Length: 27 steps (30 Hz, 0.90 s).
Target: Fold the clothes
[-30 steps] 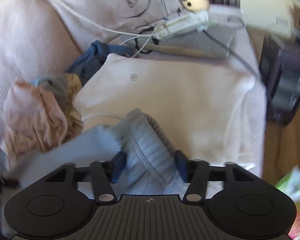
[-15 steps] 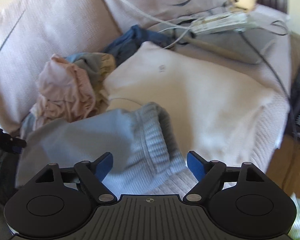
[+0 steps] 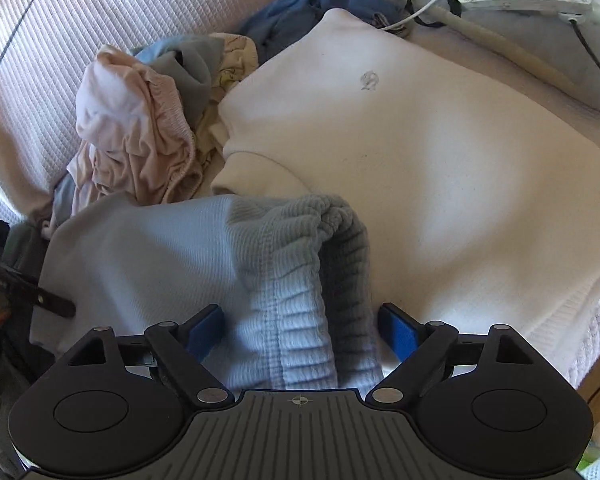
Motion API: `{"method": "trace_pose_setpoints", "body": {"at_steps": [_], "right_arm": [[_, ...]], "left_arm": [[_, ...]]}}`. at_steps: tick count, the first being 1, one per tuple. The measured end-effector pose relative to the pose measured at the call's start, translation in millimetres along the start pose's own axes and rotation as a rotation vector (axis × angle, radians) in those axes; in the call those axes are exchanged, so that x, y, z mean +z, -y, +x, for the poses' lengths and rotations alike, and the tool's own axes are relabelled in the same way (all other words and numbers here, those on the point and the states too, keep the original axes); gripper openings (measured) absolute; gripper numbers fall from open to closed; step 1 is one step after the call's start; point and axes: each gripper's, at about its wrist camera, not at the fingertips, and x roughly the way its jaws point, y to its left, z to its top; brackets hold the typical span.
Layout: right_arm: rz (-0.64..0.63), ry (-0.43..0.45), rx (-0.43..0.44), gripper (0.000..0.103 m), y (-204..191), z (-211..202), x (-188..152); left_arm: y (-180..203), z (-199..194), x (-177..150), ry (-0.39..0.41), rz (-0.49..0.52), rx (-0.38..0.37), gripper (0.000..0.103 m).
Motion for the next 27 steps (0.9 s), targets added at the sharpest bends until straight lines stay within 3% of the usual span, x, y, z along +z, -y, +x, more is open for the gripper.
{"method": "trace_pose_setpoints", "body": {"at_steps": [1,5,7,8,10,13,18,23,27], "right_arm": [[0.008,0.004,-0.005,0.088,-0.7,-0.2,0.0],[-0.028,0.010,-0.092,0.085,-17.8,-3.3,1.5],[-0.029,0.021,-0.136,0.077,-22.5,-5.0,0.0],[-0.015,0.030,-0.154,0.074,-23.3,-6.8,-0.7],[0.024,0.051,-0.194,0.056,-23.8,-13.0,-1.6],[0.064,0.078,-0.220,0.041,-31.1,-25.2,-4.0],[0.122,0.135,-0.241,0.037,-59.9,-61.5,-16.2],[0.282,0.160,-0.228,0.037,-70.5,-100.5,-58.5],[0.402,0.196,-0.214,0.037,-65.4,-96.1,-100.4]], "left_arm": [[4.5,-0.9,-2.1,0.021,0.020,0.012,0.052],[13.5,-7.6,-8.1,0.071,0.038,0.022,0.032],[15.0,-14.7,-7.8,0.092,0.033,-0.001,0.024],[17.6,-18.8,-7.2,0.100,0.049,-0.009,0.023],[21.7,-27.1,-5.0,0.100,0.082,-0.039,0.022],[25.2,-39.8,0.8,0.098,0.070,-0.095,0.021],[33.6,-62.9,15.2,0.048,0.108,-0.145,0.021],[29.9,-66.5,34.7,-0.038,0.168,-0.191,0.022],[24.9,-28.4,35.5,-0.116,0.229,-0.112,0.022]]}}
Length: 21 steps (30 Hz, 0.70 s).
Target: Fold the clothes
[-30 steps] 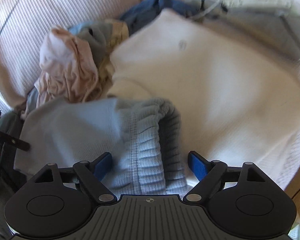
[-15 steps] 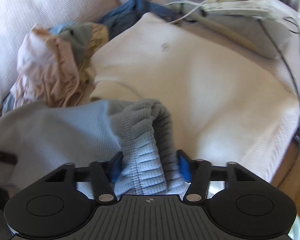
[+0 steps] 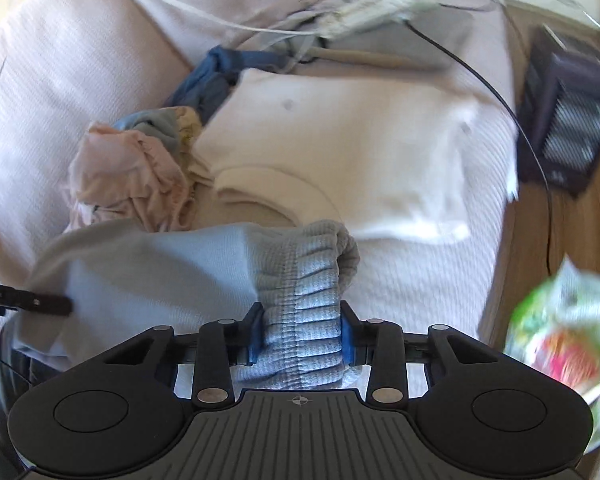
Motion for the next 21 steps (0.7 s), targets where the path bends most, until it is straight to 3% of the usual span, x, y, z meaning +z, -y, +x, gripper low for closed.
{"method": "trace_pose_setpoints", "body": {"at_steps": [3,6,14,16,21], "right_arm": [[0.052,-0.021,-0.023,0.038,7.1,18.9,-13.6],[0.072,-0.027,-0.054,0.046,9.1,33.4,-18.2],[-0.026,-0.024,-0.040,0.066,4.9,22.8,-8.5],[-0.060,-0.022,-0.042,0.078,2.7,21.7,-10.6],[-0.090,-0.067,-0.040,0.078,9.7,43.2,-12.5]], "left_arm": [[-16.6,21.5,-3.3,-0.033,-0.039,0.066,0.026],[-33.4,19.1,-6.6,-0.013,-0.160,0.027,0.033],[-44.1,8.1,-3.4,0.046,-0.237,-0.022,0.047],[-46.3,13.4,-3.9,0.047,-0.249,-0.030,0.052],[-38.6,24.8,-3.4,0.061,-0.227,-0.049,0.068]]}}
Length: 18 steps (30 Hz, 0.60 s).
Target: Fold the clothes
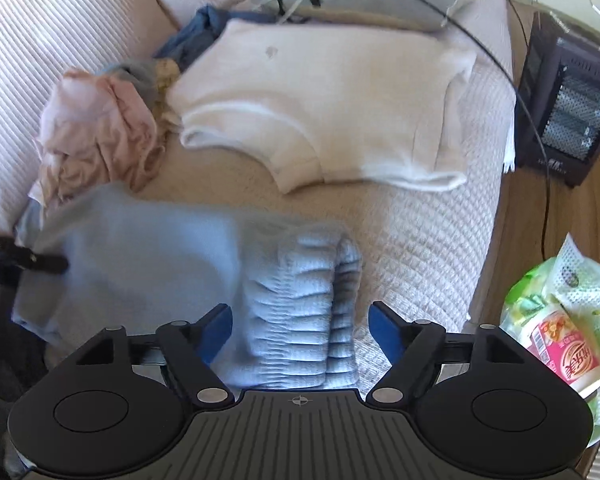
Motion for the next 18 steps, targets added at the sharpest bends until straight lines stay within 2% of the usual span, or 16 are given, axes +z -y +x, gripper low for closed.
{"method": "trace_pose_setpoints", "body": {"at_steps": [8,11,13,14,15,16,18], "right_arm": [[0.101,-0.027,0.075,0.080,12.3,26.2,-3.4],[0.118,-0.023,0.075,0.077,11.8,24.9,-5.7],[0.122,-0.018,0.069,0.070,9.9,22.8,-6.8],[0.118,-0.012,0.064,0.068,8.4,20.7,-7.3],[0.114,-0.006,0.060,0.062,6.9,18.5,-7.9],[0.114,-0.001,0.062,0.054,6.2,16.0,-8.2],[0.104,0.013,0.061,0.046,3.2,8.5,-9.6]], "left_arm": [[16.2,16.9,-4.7,0.005,0.085,0.057,0.070],[22.1,17.0,-9.4,0.012,0.125,0.088,0.067],[25.5,14.5,-12.1,0.022,0.136,0.120,0.053],[26.7,13.2,-13.6,0.027,0.137,0.122,0.037],[28.5,10.9,-15.3,0.030,0.142,0.116,0.030],[32.8,8.8,-17.1,0.038,0.165,0.119,0.028],[42.6,3.0,-20.9,0.052,0.221,0.131,0.025]]}}
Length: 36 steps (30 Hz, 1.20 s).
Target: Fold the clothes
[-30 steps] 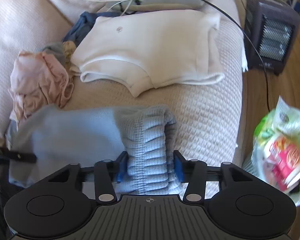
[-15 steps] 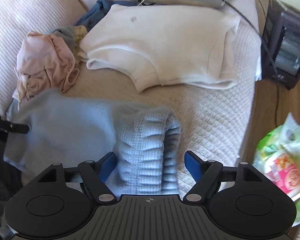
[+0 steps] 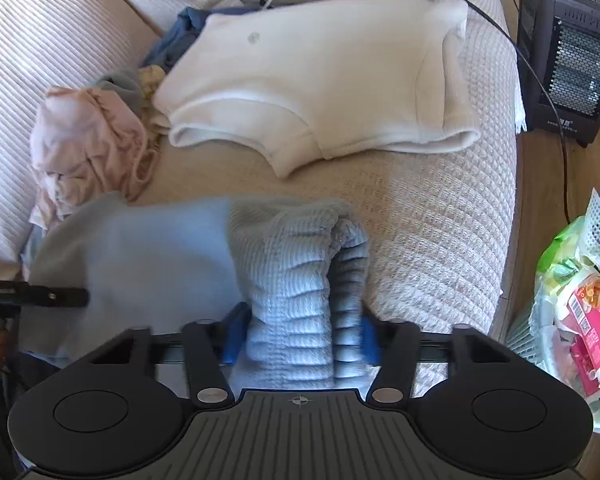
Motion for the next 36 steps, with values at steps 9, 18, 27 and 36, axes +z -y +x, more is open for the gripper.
{"method": "trace_pose_setpoints", "body": {"at_steps": [9,18,27,36], "right_arm": [[-0.032,0.121,-0.024,0.038,-20.8,-50.5,-3.8],[0.010,0.343,-0.095,0.038,-12.7,-104.0,31.6],[0.045,0.488,-0.220,0.038,5.0,-61.1,108.1],[0.117,0.400,-0.215,0.038,37.9,-14.3,120.3]], "left_arm": [[54.5,-53.2,28.6,0.002,0.236,-0.055,0.024],[125.0,-36.4,151.7,0.012,0.466,-0.085,0.024],[153.9,25.9,235.1,0.058,0.584,-0.008,0.024],[131.8,85.1,254.6,-0.023,0.562,0.031,0.026]]}}
